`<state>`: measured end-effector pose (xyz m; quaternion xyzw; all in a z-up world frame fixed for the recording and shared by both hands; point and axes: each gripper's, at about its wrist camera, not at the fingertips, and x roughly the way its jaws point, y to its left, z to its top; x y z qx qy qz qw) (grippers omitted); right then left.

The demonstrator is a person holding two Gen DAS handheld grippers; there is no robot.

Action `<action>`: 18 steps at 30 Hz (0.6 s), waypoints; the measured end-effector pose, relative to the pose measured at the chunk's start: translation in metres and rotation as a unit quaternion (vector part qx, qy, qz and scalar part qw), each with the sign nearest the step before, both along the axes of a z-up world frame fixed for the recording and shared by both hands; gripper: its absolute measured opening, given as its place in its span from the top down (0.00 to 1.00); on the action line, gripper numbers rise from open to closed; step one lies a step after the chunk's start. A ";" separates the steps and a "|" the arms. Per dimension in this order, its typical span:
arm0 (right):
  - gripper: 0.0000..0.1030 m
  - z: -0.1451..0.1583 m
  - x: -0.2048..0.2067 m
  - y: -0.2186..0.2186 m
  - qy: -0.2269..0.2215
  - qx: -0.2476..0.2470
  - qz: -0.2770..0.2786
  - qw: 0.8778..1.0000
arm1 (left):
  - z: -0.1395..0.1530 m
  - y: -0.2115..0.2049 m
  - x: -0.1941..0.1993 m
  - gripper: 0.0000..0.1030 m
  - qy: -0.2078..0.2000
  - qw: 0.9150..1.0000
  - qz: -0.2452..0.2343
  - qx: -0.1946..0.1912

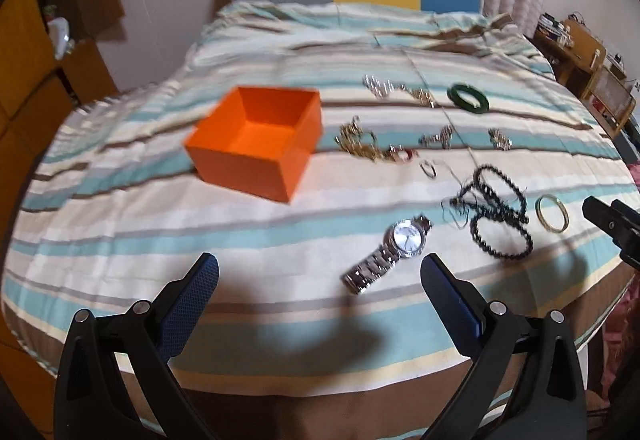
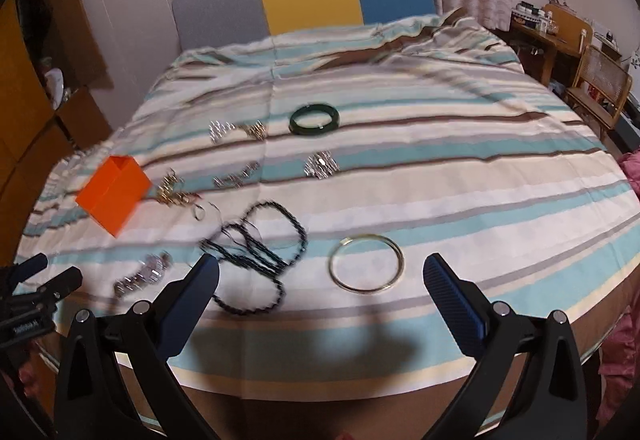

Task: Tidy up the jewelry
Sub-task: 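Move the left tool to the silver watch while the right tool approaches the gold bangle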

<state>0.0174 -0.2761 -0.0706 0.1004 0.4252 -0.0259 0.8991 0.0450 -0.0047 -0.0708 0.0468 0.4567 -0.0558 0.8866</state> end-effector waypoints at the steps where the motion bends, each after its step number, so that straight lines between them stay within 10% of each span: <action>1: 0.02 -0.007 0.000 -0.005 0.003 0.003 0.000 1.000 | -0.005 0.000 0.002 0.03 0.000 1.000 0.000 -0.004; 18: 0.23 -0.070 0.025 -0.020 0.017 -0.050 0.021 0.998 | -0.048 -0.040 0.021 0.11 -0.031 0.995 -0.092 0.004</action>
